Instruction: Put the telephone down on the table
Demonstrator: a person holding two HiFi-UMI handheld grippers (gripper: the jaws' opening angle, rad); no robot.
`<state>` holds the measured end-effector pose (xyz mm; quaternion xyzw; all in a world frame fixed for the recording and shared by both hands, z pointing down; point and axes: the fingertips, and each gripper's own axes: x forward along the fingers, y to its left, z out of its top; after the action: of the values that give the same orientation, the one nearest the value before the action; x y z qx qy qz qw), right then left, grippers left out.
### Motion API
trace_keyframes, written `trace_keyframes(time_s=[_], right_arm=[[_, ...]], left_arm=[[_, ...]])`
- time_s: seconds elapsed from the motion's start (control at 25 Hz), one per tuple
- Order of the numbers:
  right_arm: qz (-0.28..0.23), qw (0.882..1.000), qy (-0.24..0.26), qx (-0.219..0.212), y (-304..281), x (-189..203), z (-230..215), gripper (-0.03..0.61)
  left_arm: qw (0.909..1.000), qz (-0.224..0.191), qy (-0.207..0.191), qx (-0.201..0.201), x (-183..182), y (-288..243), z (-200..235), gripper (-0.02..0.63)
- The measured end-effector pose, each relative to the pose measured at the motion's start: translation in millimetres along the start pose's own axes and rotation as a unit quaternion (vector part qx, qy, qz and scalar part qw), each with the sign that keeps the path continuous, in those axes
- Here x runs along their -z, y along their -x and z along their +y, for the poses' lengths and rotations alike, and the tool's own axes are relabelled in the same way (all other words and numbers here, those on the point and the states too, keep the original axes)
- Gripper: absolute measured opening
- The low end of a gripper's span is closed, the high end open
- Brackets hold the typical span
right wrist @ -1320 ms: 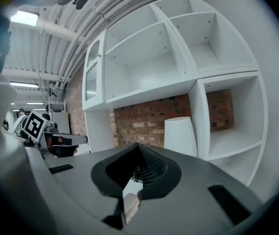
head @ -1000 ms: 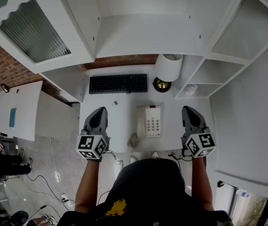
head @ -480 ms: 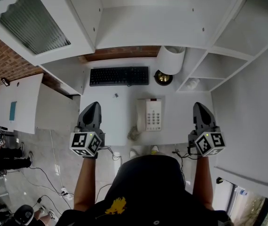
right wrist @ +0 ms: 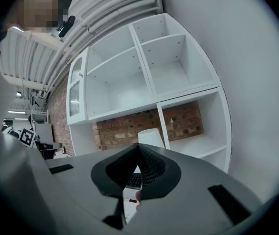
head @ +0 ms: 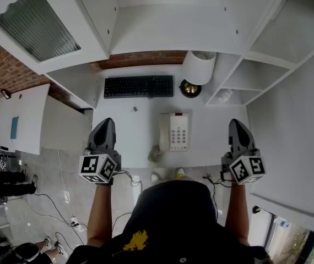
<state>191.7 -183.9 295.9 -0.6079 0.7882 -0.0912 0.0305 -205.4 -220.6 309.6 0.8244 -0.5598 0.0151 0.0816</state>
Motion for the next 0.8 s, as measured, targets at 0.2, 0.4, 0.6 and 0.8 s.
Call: trace_keyframes(time_s=[0.2,0.4,0.6,0.8], right_arm=[[-0.003,1.000,0.002,0.001,-0.1,-4.6,0.4,-0.003],[-0.004,1.000,0.000,-0.005,-3.5,-8.2,6.1,-0.003],[-0.004,1.000,0.005,-0.012,-7.2,-10.8,13.7,-0.003],[0.002,1.000,0.013,-0.011,-8.2,-10.4,15.1,-0.003]], left_arm=[[1.0000,0.000,0.001,-0.002,1.4,2.9,-0.7,0.017],[0.9999,-0.004,0.009,-0.009,-1.1,9.5,4.7,0.017],[0.9998,-0.007,0.012,-0.014,-1.0,12.6,10.5,0.017],[0.9998,-0.006,0.014,-0.010,1.4,10.0,9.7,0.017]])
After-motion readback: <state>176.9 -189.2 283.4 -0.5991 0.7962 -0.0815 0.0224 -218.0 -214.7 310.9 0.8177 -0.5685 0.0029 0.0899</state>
